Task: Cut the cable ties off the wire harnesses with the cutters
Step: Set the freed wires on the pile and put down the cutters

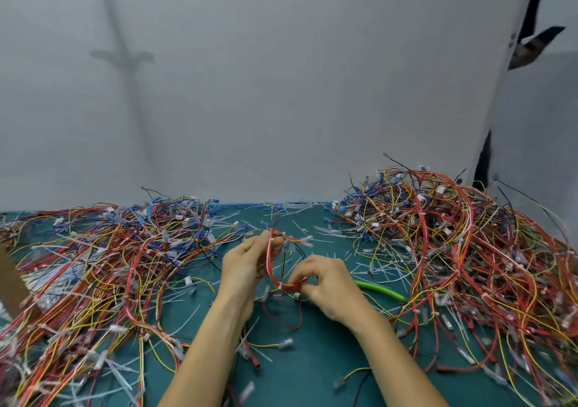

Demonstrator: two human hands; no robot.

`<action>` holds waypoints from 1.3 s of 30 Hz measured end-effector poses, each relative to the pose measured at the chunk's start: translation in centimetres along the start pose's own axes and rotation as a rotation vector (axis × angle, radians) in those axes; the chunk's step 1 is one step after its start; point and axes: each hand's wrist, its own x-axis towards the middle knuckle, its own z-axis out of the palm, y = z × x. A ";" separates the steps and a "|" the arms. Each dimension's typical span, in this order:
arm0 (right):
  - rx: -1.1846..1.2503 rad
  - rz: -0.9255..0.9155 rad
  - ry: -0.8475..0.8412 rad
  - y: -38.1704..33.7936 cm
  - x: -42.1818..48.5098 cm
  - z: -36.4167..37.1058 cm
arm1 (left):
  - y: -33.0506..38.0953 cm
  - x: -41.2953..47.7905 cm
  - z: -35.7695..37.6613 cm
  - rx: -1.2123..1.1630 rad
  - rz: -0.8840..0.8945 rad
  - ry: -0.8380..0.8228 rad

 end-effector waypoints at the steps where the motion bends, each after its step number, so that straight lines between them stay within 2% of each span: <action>1: 0.006 0.012 0.002 0.0 0.0 -0.1 | 0.0 -0.1 0.1 -0.014 0.008 -0.021; 5: 0.056 0.030 0.029 0.0 0.0 -0.5 | 0.5 -0.3 0.5 -0.104 -0.005 -0.085; 13: 0.043 0.111 -0.017 0.1 -0.1 -0.7 | 0.0 0.1 0.3 -0.174 0.018 -0.102; 16: 0.229 0.175 0.066 -0.3 0.0 -1.0 | -0.2 0.1 -0.1 -0.096 0.074 -0.111; 20: 0.359 0.185 0.300 -0.7 0.3 -1.4 | -0.6 0.0 -0.2 0.000 0.139 -0.113; 24: 0.538 0.146 0.434 -1.0 0.5 -1.5 | -0.8 -0.2 0.4 0.067 0.214 -0.092; 27: 0.682 0.114 0.464 -1.5 0.4 -1.7 | -0.8 -0.5 0.6 0.109 0.241 -0.135; 32: 0.698 0.012 0.494 -2.1 0.3 -1.6 | -1.1 -0.9 1.2 0.276 0.298 -0.268; 39: 0.729 0.047 0.548 -1.9 0.4 -1.9 | -1.3 -0.9 1.3 0.371 0.266 -0.312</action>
